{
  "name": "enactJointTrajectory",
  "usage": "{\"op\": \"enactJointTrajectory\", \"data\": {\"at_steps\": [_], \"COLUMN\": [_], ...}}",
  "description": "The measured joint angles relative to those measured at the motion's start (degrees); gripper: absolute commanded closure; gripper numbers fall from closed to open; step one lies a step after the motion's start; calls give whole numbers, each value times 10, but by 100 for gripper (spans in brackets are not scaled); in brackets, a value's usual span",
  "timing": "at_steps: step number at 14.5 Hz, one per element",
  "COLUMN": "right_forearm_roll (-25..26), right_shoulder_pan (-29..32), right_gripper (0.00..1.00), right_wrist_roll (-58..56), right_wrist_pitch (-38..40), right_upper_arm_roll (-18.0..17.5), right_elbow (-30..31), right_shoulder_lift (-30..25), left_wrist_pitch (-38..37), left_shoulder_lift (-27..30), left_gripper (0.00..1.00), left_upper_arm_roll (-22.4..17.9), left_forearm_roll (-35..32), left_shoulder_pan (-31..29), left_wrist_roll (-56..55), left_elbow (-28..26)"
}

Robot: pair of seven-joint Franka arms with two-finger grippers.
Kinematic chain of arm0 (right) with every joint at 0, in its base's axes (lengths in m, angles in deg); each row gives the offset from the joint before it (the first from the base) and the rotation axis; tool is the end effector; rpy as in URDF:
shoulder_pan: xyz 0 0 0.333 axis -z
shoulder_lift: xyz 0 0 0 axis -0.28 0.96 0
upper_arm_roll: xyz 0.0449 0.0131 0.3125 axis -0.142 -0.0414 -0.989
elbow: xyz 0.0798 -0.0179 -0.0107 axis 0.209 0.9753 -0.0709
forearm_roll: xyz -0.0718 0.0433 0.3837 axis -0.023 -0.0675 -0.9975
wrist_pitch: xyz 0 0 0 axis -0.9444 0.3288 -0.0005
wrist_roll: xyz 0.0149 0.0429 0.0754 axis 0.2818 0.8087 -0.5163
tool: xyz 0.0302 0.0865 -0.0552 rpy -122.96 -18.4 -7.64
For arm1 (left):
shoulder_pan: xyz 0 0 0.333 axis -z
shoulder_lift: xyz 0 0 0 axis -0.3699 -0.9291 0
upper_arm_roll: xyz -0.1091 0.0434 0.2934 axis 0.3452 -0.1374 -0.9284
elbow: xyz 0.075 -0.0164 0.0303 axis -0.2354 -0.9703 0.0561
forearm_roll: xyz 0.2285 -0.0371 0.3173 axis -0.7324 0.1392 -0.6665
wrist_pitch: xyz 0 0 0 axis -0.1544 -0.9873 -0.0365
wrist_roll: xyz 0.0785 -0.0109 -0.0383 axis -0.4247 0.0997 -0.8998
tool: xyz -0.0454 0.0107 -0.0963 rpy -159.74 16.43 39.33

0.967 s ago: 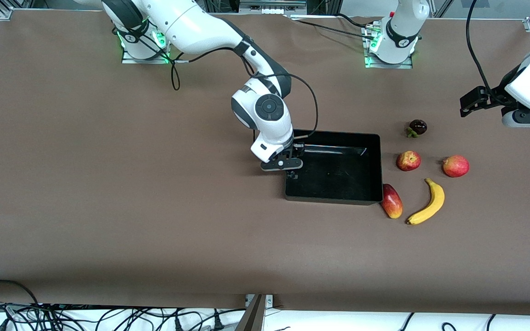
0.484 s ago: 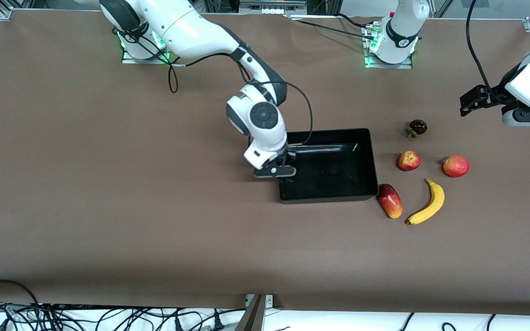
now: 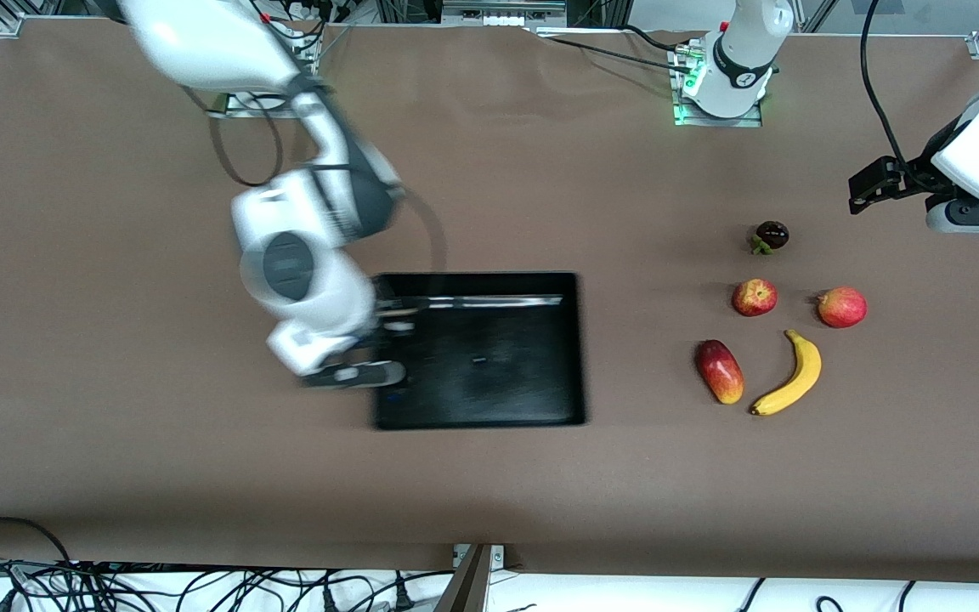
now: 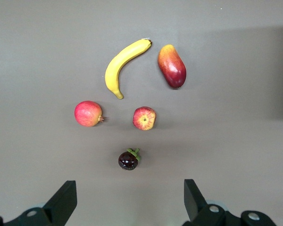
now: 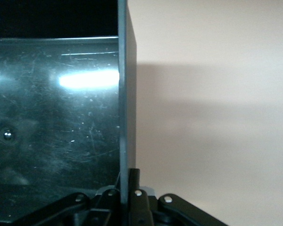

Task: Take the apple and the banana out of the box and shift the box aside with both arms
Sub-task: 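Drag the tray across the table away from the fruits with the right gripper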

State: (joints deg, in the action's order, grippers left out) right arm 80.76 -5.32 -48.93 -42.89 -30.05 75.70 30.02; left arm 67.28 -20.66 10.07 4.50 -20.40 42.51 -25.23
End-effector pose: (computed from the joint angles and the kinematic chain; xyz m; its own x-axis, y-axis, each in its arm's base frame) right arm 0.6802 0.2868 0.3852 0.9981 0.0465 -0.0392 0.0449 -0.9982 -0.0408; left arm 0.5446 -0.0209 0.5946 0.9975 -0.0070 -0.0700 -0.0104 -0.9987 -0.0489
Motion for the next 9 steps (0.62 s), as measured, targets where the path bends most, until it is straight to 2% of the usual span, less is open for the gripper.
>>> {"op": "enactJointTrajectory", "data": {"at_steps": [2, 5, 9], "right_forearm_roll": [1, 0, -8], "right_shoulder_pan": [61, 114, 169], "right_gripper": [100, 100, 100], "right_wrist_roll": [-63, -165, -272], "right_wrist_pitch": [2, -13, -89], "right_upper_arm_roll": [8, 44, 58], "right_elbow": [47, 111, 228], "right_shoulder_lift": [-28, -43, -83], "left_wrist_pitch": [0, -1, -7], "left_shoulder_lift": [0, 0, 0], "left_gripper": [0, 0, 0], "left_upper_arm_roll": [0, 0, 0], "left_forearm_roll": [0, 0, 0], "left_shoulder_pan": [0, 0, 0], "left_wrist_roll": [0, 0, 0], "left_elbow": [0, 0, 1]}}
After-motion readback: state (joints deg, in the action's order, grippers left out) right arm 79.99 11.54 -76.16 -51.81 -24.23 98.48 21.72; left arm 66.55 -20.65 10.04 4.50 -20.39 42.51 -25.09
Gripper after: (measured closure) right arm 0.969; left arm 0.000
